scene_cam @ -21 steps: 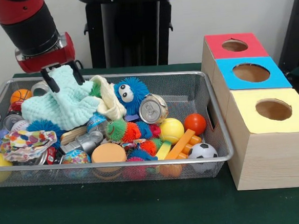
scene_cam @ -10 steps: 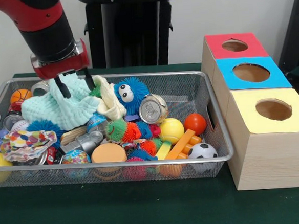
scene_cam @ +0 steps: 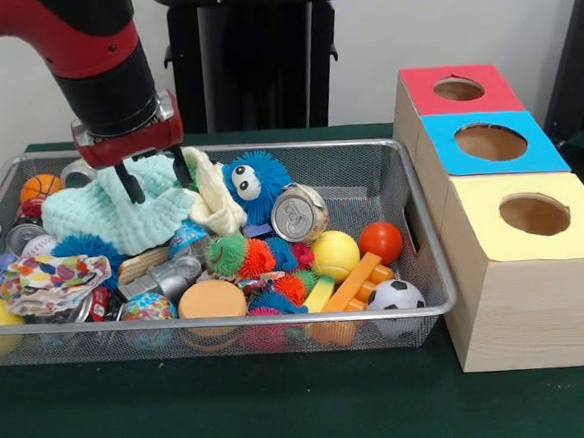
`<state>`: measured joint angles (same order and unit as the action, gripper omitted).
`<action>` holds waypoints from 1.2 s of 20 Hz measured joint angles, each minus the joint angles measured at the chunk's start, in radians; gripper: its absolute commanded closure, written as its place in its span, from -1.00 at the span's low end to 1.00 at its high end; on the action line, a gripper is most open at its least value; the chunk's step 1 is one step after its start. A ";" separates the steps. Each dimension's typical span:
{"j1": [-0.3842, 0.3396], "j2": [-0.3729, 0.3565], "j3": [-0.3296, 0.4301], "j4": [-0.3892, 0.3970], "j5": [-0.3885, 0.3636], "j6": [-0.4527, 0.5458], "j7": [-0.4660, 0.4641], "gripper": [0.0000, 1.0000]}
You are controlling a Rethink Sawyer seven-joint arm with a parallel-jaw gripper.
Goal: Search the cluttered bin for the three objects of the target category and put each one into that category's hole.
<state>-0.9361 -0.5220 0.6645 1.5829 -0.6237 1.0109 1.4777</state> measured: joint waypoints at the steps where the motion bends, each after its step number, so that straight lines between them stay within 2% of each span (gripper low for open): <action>1: 0.000 -0.006 0.000 0.000 -0.009 0.000 0.000 -1.00; 15: -0.009 -0.158 0.000 0.000 -0.024 0.000 0.000 -1.00; 24: -0.012 -0.148 0.000 -0.005 -0.026 0.000 0.000 -1.00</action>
<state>-0.9481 -0.6697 0.6646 1.5783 -0.6497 1.0114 1.4777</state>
